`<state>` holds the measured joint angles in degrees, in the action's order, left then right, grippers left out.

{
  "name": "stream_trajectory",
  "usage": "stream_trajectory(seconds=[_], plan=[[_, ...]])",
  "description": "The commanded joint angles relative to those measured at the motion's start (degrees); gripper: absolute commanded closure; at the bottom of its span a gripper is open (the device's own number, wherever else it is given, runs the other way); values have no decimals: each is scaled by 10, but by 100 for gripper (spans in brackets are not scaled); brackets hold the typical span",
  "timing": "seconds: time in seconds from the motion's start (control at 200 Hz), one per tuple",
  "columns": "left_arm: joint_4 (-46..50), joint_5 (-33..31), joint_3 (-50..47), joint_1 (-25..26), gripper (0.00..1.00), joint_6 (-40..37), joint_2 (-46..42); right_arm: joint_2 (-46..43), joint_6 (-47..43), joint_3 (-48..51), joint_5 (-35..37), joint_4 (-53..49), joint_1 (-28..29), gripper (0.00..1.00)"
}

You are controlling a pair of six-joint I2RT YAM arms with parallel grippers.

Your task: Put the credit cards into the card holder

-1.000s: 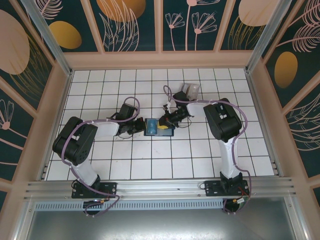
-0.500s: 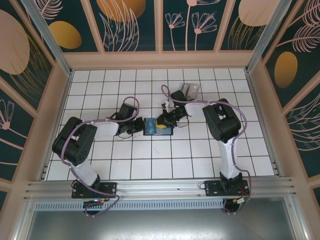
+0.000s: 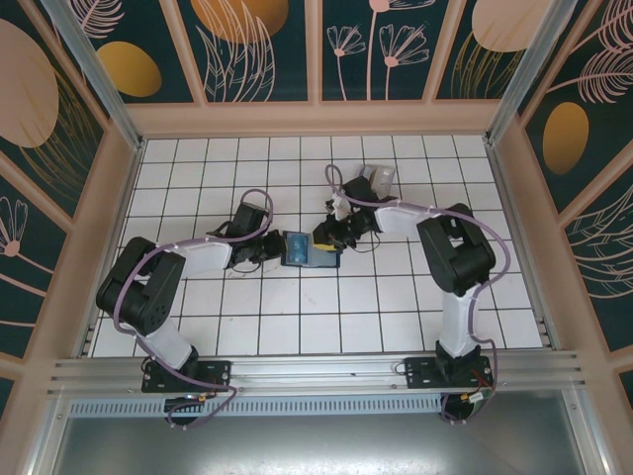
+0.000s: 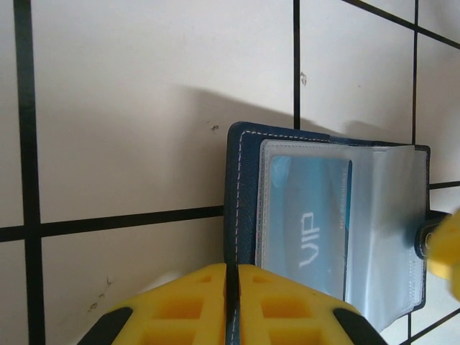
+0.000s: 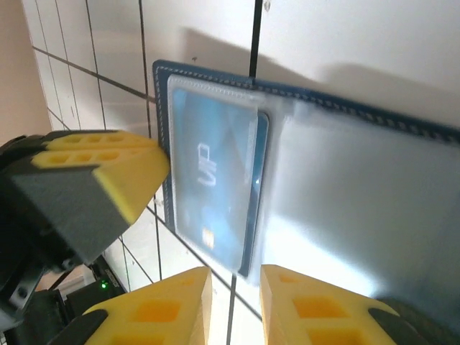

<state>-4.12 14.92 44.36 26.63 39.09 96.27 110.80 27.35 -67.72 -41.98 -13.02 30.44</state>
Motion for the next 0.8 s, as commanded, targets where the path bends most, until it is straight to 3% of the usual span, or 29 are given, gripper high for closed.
stream_trajectory(seconds=[0.0, 0.265, 0.796], plan=[[-5, -1, -12, 1, 87, 1, -9, -51, 2, 38, 45, 11, -2, 74], [-7, 1, -13, 1, 87, 1, -9, -100, 28, 104, 116, 8, 11, 59], [-18, 20, -25, 1, 87, 17, -7, -34, 40, 72, 119, 31, 53, 66]])
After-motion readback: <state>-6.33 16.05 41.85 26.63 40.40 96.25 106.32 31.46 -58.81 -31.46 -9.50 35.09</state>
